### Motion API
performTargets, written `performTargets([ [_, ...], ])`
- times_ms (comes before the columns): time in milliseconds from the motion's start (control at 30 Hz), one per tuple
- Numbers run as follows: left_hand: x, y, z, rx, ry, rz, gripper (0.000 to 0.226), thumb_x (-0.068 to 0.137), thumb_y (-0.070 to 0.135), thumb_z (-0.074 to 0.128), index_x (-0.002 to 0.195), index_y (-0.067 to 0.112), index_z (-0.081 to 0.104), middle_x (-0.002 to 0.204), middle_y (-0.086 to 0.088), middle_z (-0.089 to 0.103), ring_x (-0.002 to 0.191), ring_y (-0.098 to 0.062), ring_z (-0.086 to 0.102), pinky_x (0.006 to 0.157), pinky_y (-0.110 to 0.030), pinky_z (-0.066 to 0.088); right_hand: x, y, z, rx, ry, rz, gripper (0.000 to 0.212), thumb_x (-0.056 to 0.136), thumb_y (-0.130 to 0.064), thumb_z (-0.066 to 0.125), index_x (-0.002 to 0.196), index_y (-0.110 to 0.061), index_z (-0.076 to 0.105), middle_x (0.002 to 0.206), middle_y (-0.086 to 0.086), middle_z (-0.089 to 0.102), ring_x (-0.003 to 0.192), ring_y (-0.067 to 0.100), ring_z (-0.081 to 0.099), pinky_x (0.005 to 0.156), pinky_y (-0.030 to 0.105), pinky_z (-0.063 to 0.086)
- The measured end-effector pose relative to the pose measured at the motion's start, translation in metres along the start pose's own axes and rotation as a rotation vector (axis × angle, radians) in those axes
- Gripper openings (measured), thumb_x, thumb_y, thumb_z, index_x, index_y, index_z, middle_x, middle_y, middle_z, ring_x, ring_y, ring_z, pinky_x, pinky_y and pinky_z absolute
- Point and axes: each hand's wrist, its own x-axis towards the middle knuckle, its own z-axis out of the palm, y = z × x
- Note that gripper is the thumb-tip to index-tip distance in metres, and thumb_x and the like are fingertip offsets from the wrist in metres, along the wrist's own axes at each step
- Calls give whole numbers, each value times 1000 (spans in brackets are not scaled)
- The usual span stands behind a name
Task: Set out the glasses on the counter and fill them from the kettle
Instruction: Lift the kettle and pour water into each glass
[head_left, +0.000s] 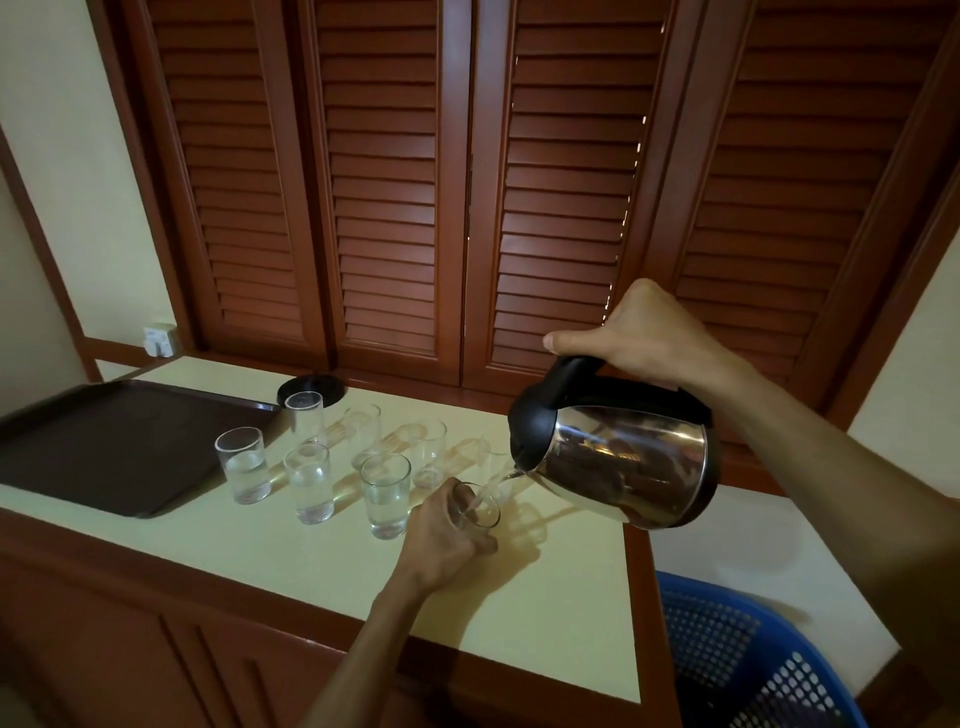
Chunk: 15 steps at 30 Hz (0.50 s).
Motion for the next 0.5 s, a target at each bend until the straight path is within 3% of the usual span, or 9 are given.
performTargets([
  [233,-1,1,-5,22,-8,-7,44,59,12,88,94,13,62,85,0,67,72,-11,57,61,-23,49,0,-5,-9,-18,6,15,60,68,-63,83,54,-16,50,42,-7,39,42,15,40,52,31,31],
  [500,3,1,-4,42,-15,-19,45,57,15,88,94,15,62,88,-3,69,74,-14,60,58,-23,49,-1,-12,-12,-49,17,23,54,70,-63,81,57,-17,55,46,-6,44,46,14,44,53,29,33],
])
